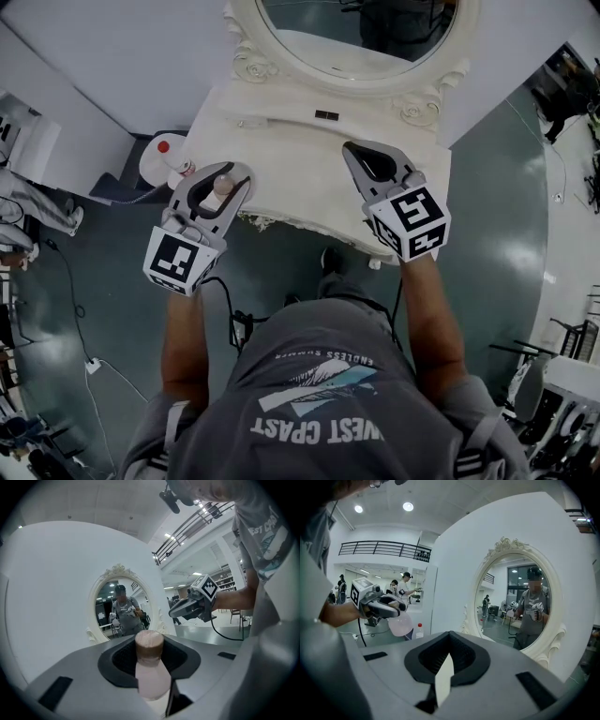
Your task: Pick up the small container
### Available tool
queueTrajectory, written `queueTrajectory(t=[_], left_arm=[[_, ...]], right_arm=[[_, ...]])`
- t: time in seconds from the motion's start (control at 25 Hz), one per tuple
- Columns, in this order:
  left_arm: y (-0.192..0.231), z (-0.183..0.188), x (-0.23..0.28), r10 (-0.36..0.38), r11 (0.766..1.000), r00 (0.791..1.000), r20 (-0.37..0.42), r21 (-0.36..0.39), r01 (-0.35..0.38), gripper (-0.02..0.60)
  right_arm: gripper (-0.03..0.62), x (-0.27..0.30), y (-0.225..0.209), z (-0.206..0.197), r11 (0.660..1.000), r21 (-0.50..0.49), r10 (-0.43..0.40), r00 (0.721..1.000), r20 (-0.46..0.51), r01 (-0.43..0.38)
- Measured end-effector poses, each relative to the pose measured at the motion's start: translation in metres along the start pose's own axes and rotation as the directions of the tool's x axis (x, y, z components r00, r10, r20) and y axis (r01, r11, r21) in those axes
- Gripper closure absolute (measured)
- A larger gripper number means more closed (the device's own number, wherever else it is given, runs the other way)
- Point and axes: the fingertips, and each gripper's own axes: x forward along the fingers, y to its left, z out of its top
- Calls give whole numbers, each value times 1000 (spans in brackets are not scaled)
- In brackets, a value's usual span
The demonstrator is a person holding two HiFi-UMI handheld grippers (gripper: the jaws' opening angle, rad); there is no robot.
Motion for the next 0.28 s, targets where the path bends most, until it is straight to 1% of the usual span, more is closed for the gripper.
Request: queueTrajectory(t=[0.28], left_arm=[[-7,1,-8,-2,1000,1000,2,1,2,445]], right_arm=[[569,-10,8,1,1000,-4,-6,1000,3,6]])
